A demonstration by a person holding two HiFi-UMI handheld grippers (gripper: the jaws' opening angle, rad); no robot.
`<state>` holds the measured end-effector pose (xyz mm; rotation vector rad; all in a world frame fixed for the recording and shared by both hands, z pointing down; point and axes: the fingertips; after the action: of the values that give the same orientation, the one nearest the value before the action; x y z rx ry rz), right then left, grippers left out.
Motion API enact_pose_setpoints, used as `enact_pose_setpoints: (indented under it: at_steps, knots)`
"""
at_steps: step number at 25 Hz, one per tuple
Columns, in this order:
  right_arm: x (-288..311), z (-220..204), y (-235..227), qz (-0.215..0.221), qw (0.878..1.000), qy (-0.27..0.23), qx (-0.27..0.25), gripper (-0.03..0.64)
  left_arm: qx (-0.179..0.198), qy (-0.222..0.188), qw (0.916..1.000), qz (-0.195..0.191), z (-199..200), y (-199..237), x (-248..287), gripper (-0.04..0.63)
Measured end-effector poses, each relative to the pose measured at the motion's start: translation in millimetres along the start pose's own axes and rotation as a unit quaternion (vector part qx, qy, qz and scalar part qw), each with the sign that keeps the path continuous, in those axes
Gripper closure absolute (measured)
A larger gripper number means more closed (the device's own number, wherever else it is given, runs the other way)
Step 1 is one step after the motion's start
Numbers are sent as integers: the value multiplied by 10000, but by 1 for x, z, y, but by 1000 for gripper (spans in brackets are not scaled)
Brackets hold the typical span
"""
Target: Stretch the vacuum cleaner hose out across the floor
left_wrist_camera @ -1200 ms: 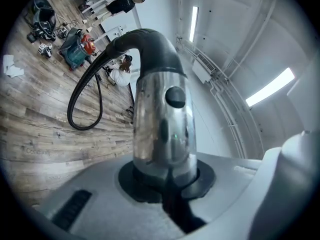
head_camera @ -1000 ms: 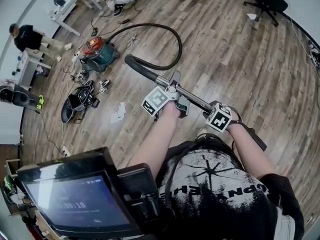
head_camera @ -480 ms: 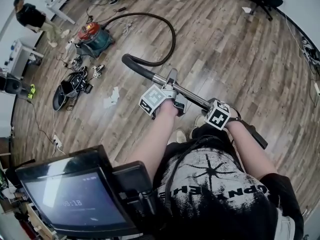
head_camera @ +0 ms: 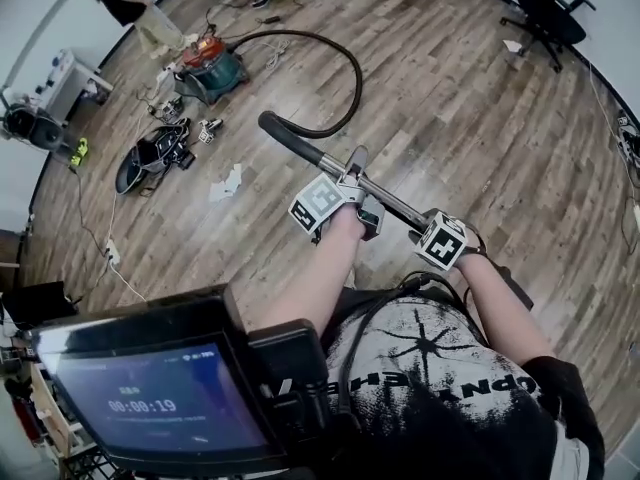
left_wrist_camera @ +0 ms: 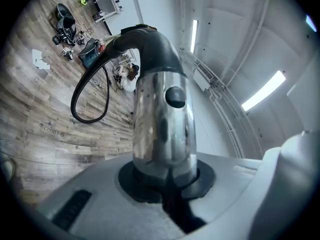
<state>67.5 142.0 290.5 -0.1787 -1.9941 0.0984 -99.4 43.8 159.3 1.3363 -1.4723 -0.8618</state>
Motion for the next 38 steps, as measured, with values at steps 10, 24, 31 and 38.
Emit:
enact_pose_setpoints:
  at_steps: [10,24,31,38]
  knots:
    - [-31,-128,28,320,9990,200,-226,541,-224,-262,9990,284,-125,-6,-19,558]
    - [-36,-174,52,432,9990,116,57,541,-196,22,9989,419,-180,-6,-25,558]
    - [-30,-168,69,407,9991,67,141,541,-147,97,9989,430,-178,-2,-39,558]
    - [-19,-152,93,304,9994,136,103,541,-208,75,9993,289,-162,8,-68,558]
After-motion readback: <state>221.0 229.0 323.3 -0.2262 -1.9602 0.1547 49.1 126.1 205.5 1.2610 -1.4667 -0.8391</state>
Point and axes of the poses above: the fingertips, and each gripper's own axes: x forward along the fingers, y to its left, z out of its top, and after that the axes turned 9 degrees about z, right-handed
